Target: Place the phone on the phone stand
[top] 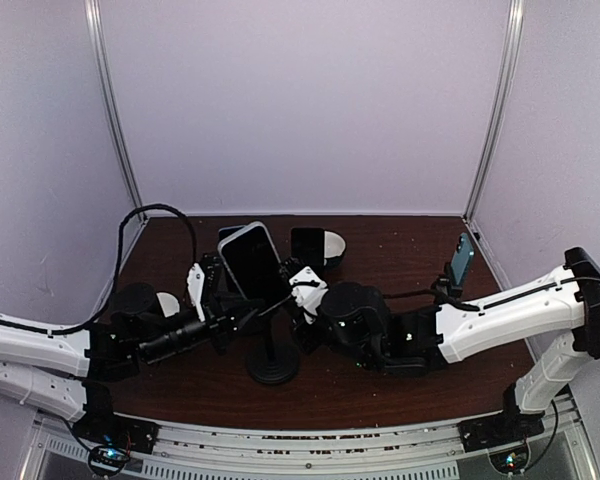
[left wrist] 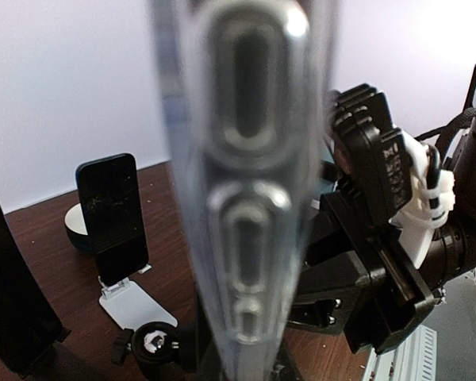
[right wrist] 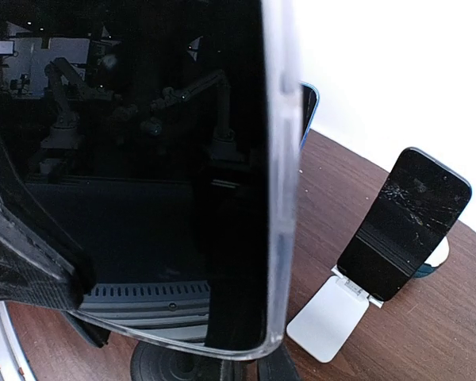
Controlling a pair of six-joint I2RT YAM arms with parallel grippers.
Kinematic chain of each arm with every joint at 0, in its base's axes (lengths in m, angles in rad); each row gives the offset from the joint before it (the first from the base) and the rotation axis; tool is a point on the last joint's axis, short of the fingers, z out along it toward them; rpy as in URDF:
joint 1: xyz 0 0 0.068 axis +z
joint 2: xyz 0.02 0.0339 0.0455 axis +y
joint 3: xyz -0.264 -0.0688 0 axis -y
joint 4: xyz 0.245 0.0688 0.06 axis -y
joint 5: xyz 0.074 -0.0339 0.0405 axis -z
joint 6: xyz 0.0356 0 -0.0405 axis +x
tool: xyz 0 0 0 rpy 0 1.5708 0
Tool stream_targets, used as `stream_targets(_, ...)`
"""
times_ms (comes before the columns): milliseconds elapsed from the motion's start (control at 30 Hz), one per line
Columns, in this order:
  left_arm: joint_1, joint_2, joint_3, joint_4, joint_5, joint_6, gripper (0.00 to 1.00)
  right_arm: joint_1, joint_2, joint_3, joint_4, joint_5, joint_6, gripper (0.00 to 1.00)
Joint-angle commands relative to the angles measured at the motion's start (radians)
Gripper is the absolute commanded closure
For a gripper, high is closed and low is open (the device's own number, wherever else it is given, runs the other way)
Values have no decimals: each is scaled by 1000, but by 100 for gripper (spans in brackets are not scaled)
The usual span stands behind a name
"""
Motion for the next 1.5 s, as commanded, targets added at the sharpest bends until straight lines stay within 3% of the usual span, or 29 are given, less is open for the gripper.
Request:
stream_targets(0,-31,-18,-52,49,-107,16,100,-17,8,27,10,10,61,100)
stream_targets(267,-31,59,-63,-4,-154,92,100,-23,-13,-4,56,-98,52,100)
stream_targets(433,-30,63,0,-241,-226,81,100,-69,-37,-8,33,-115,121,100)
stream_targets(567,-30,-3,24,-491,-247,12,100,-118,-77,-44,18,-42,147,100)
stream_targets(767,-30,-58,-6,-629,-249,-86,100,-127,-71,-51,14,27,181,100)
stream_targets(933,-30,-60,-1,-657,-237,-74,100,-186,-88,-100,46,40,245,100)
stream_targets(1300,-30,-46,71,-804,-262,-30,100,-255,-94,-94,2,90,220,100)
stream_targets(1467,-39,-117,52,-687,-189,14,100,-199,-71,-34,40,-2,123,100)
